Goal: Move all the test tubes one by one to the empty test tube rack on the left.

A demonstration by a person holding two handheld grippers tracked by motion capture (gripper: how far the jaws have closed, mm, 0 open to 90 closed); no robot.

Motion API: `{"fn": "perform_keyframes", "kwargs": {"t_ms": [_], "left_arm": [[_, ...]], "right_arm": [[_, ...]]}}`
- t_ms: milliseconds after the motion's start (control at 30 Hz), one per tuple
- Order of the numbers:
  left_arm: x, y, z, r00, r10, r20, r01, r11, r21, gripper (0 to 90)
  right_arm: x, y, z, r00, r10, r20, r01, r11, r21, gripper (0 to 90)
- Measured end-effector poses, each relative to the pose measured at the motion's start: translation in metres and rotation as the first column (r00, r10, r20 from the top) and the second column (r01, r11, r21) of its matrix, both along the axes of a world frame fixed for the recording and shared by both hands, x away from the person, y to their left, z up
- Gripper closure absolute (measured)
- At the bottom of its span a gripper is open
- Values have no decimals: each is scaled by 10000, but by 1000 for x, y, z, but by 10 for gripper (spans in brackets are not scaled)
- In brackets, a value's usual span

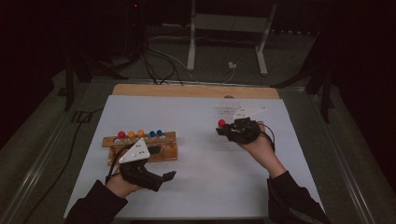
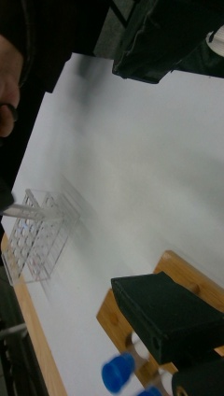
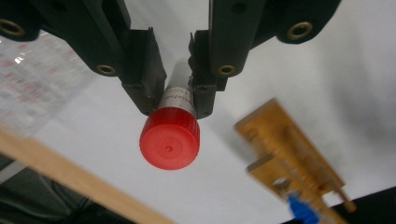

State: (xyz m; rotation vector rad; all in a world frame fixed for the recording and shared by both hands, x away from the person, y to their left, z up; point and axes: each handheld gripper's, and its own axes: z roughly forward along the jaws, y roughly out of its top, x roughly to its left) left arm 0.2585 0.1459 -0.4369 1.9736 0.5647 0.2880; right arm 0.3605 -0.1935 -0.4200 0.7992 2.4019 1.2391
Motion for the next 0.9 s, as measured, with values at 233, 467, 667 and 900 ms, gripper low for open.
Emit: {"fn": "perform_keyframes", "kwargs": {"t_ms": [233, 467, 667, 900], "left_arm": [[6, -21, 5, 9993, -380, 71, 380, 9993, 69, 24], [14, -39, 14, 9980, -604, 209, 605, 9982, -30, 41], [21, -59, 23, 9953, -861, 447, 869, 9961, -163, 94], [31, -85, 26, 9903, -1261, 585, 1270, 9918, -124, 205]], "right_arm": [[-27, 7, -12, 9986, 495, -165, -494, 9988, 67, 752], [-52, 12, -17, 9960, 882, -141, -878, 9959, 231, 751], [-62, 18, -23, 9928, 1187, -172, -1187, 9929, 15, 751], [-65, 22, -26, 9915, 1281, -231, -1282, 9917, -48, 751]]}}
